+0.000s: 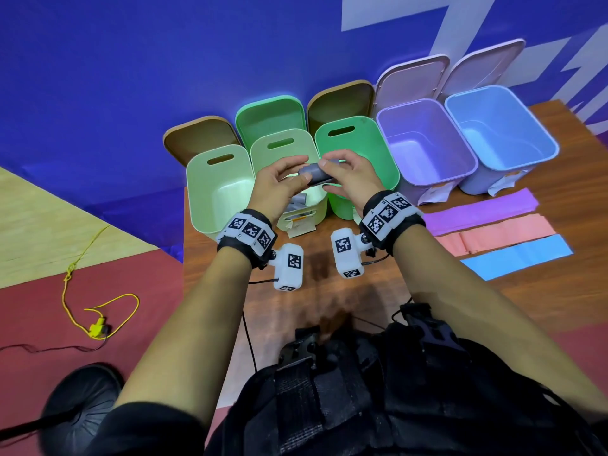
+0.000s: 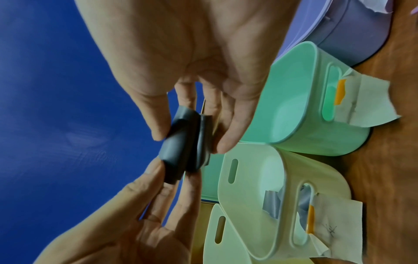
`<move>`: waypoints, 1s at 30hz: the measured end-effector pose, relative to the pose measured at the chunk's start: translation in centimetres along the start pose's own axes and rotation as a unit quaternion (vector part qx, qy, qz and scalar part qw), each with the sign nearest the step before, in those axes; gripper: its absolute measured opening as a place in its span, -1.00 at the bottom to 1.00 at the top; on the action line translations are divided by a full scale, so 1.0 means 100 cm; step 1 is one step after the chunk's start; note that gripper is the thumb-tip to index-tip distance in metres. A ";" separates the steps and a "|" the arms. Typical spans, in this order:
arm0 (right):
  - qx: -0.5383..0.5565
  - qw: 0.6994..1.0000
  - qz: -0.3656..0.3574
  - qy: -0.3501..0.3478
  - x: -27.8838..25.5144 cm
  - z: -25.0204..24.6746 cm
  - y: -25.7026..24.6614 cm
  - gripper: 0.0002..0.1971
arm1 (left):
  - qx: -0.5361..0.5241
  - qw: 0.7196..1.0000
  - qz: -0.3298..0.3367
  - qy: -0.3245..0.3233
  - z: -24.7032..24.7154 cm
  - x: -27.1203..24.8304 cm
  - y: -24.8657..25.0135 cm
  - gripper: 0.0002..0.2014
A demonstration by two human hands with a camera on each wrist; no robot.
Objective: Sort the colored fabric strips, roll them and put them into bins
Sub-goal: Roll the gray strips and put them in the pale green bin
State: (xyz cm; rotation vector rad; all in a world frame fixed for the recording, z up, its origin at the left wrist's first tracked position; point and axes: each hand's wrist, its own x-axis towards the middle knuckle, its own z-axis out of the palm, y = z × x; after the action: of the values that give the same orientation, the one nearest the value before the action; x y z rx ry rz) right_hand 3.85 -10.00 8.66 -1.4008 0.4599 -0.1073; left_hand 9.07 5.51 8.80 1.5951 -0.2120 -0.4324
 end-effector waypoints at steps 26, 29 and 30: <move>-0.015 0.999 0.005 0.046 0.006 -0.003 0.015 -0.50 | 0.128 0.982 -0.002 -0.138 0.004 0.001 -0.001 -0.30; -0.029 0.998 0.004 0.049 0.008 -0.003 0.016 -0.55 | 0.147 0.984 0.022 -0.103 0.007 0.002 -0.004 -0.37; -0.030 0.998 0.002 0.047 0.009 -0.003 0.017 -0.59 | 0.151 0.984 0.025 -0.088 0.007 0.002 -0.004 -0.38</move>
State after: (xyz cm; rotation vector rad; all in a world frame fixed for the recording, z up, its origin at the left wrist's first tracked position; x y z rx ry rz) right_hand 4.18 -10.25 6.76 -1.4587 0.5476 -0.1574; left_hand 8.94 4.80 8.32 1.8439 -0.4708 -0.5213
